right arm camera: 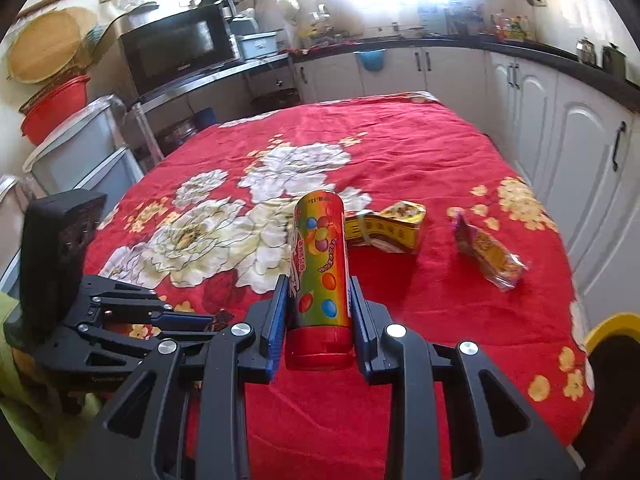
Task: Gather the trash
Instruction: 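Carry the chocolate wrapper and candy tube over the yellow bin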
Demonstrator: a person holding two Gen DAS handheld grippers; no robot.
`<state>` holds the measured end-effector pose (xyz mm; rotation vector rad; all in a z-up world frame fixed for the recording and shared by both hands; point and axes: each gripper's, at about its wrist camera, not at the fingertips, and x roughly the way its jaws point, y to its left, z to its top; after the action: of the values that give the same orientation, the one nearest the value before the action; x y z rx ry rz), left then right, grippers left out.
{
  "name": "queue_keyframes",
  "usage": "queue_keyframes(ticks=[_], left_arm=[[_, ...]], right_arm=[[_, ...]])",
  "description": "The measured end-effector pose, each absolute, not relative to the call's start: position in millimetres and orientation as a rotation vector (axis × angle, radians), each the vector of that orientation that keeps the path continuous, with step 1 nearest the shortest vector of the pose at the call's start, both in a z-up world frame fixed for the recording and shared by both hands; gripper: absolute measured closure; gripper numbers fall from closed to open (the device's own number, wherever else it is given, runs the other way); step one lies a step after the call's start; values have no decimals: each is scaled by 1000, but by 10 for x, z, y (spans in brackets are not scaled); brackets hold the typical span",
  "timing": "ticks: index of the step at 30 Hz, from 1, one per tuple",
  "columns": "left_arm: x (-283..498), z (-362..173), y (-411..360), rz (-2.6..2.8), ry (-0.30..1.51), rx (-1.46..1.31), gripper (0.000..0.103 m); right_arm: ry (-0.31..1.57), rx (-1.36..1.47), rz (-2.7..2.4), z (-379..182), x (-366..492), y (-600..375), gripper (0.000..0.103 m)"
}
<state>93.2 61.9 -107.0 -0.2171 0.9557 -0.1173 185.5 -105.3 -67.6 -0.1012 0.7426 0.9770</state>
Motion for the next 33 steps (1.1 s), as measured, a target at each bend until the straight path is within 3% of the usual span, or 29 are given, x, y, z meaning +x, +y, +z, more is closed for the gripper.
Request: queue_keyframes(ticks=[33], left_arm=[[1496,-259,-341,-285,712,-112,92]], right_arm=[[592,67,679,-188,1948,-2535,75]])
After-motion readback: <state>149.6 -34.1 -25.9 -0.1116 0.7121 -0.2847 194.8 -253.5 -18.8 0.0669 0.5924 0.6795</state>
